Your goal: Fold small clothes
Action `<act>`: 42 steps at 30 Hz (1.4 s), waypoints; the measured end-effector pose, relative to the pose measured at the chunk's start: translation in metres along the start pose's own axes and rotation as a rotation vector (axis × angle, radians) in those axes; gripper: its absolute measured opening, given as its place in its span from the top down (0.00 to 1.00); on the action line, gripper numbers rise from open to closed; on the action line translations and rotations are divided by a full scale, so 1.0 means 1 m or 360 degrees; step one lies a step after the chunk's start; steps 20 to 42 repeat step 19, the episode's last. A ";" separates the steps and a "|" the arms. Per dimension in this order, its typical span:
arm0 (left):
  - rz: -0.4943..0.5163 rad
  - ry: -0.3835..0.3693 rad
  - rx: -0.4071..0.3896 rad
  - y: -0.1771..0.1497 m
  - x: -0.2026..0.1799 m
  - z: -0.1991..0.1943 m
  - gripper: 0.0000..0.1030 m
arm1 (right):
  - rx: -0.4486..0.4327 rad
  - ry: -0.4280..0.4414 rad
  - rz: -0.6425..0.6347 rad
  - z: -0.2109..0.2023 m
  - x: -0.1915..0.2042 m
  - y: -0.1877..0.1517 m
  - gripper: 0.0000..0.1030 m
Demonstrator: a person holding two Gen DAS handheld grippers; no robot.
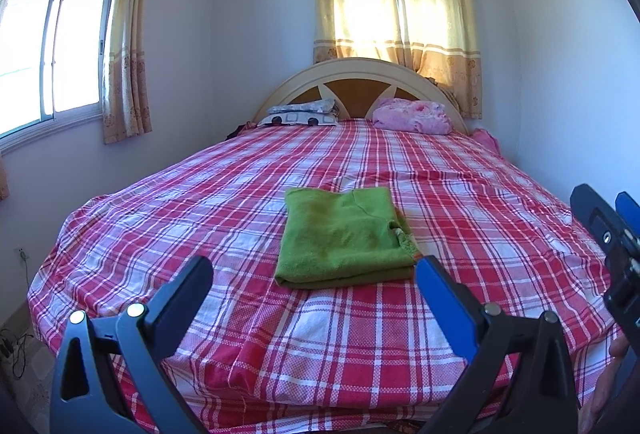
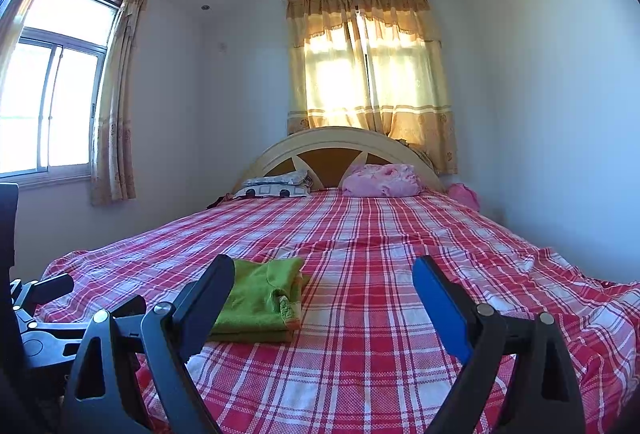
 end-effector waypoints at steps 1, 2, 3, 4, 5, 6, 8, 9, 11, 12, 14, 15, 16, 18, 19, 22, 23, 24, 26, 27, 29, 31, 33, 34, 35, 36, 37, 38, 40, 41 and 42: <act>-0.0007 -0.0002 0.0000 0.000 0.000 0.000 0.00 | 0.0003 0.0000 0.0001 0.000 -0.001 -0.001 0.12; -0.0010 -0.0006 0.0000 0.000 0.000 0.000 0.00 | 0.0004 -0.0001 0.0000 0.000 0.000 -0.002 0.12; -0.0012 -0.0010 0.0001 0.000 0.001 0.000 0.00 | 0.0006 -0.0001 -0.0002 0.000 0.000 -0.003 0.12; -0.0017 -0.0016 0.0005 0.000 0.001 0.001 0.00 | 0.0007 -0.0001 -0.0004 0.001 0.000 -0.003 0.12; -0.0027 -0.0030 0.0011 -0.001 0.001 0.002 0.00 | 0.0008 -0.0002 -0.0006 0.001 -0.001 -0.003 0.12; -0.0035 -0.0044 0.0012 -0.001 0.001 0.002 0.00 | 0.0009 -0.0002 -0.0006 0.001 0.000 -0.003 0.12; -0.0042 -0.0044 0.0004 -0.002 0.001 0.003 0.00 | 0.0012 -0.0003 -0.0008 0.000 0.000 -0.003 0.12; -0.0037 -0.0044 0.0000 -0.002 0.001 0.003 0.00 | 0.0012 -0.0004 -0.0008 0.000 -0.001 -0.004 0.12; -0.0024 -0.0043 0.0009 -0.002 0.000 0.004 0.00 | 0.0013 -0.0004 -0.0005 0.000 -0.002 -0.004 0.12; -0.0027 -0.0047 0.0014 -0.002 0.000 0.004 0.00 | 0.0016 -0.0006 -0.0001 0.001 -0.002 -0.005 0.12; -0.0039 -0.0062 0.0022 -0.003 0.000 0.005 0.00 | 0.0019 -0.0007 0.0007 0.001 -0.003 -0.005 0.12; -0.0039 -0.0066 0.0025 -0.003 0.000 0.005 0.00 | 0.0019 -0.0008 0.0011 0.001 -0.004 -0.005 0.12; -0.0037 -0.0067 0.0027 -0.003 0.000 0.005 0.00 | 0.0018 -0.0010 0.0013 0.001 -0.005 -0.005 0.12; -0.0029 -0.0062 0.0038 -0.003 -0.001 0.006 0.00 | 0.0015 -0.0013 0.0012 0.001 -0.005 -0.004 0.12; -0.0029 -0.0055 0.0046 -0.004 -0.001 0.007 0.00 | 0.0016 -0.0014 0.0011 0.001 -0.005 -0.004 0.12; -0.0029 -0.0055 0.0046 -0.004 -0.001 0.007 0.00 | 0.0016 -0.0014 0.0011 0.001 -0.005 -0.004 0.12; -0.0029 -0.0055 0.0046 -0.004 -0.001 0.007 0.00 | 0.0016 -0.0014 0.0011 0.001 -0.005 -0.004 0.12; -0.0029 -0.0055 0.0046 -0.004 -0.001 0.007 0.00 | 0.0016 -0.0014 0.0011 0.001 -0.005 -0.004 0.12; -0.0029 -0.0055 0.0046 -0.004 -0.001 0.007 0.00 | 0.0016 -0.0014 0.0011 0.001 -0.005 -0.004 0.12; -0.0029 -0.0055 0.0046 -0.004 -0.001 0.007 0.00 | 0.0016 -0.0014 0.0011 0.001 -0.005 -0.004 0.12; -0.0029 -0.0055 0.0046 -0.004 -0.001 0.007 0.00 | 0.0016 -0.0014 0.0011 0.001 -0.005 -0.004 0.12; -0.0029 -0.0055 0.0046 -0.004 -0.001 0.007 0.00 | 0.0016 -0.0014 0.0011 0.001 -0.005 -0.004 0.12; -0.0029 -0.0055 0.0046 -0.004 -0.001 0.007 0.00 | 0.0016 -0.0014 0.0011 0.001 -0.005 -0.004 0.12; -0.0029 -0.0055 0.0046 -0.004 -0.001 0.007 0.00 | 0.0016 -0.0014 0.0011 0.001 -0.005 -0.004 0.12; -0.0029 -0.0055 0.0046 -0.004 -0.001 0.007 0.00 | 0.0016 -0.0014 0.0011 0.001 -0.005 -0.004 0.12; -0.0029 -0.0055 0.0046 -0.004 -0.001 0.007 0.00 | 0.0016 -0.0014 0.0011 0.001 -0.005 -0.004 0.12; -0.0029 -0.0055 0.0046 -0.004 -0.001 0.007 0.00 | 0.0016 -0.0014 0.0011 0.001 -0.005 -0.004 0.12; -0.0029 -0.0055 0.0046 -0.004 -0.001 0.007 0.00 | 0.0016 -0.0014 0.0011 0.001 -0.005 -0.004 0.12; -0.0029 -0.0055 0.0046 -0.004 -0.001 0.007 0.00 | 0.0016 -0.0014 0.0011 0.001 -0.005 -0.004 0.12; -0.0029 -0.0055 0.0046 -0.004 -0.001 0.007 0.00 | 0.0016 -0.0014 0.0011 0.001 -0.005 -0.004 0.12; -0.0029 -0.0055 0.0046 -0.004 -0.001 0.007 0.00 | 0.0016 -0.0014 0.0011 0.001 -0.005 -0.004 0.12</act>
Point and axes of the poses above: each gripper's, at about its wrist camera, not at the fingertips, and z roughly the way its jaws point, x to its left, y to its top, the point moved 4 cm from there along z, roughly the way its jaws point, and after that the axes turned 7 degrees about z, right-handed, at the moved point
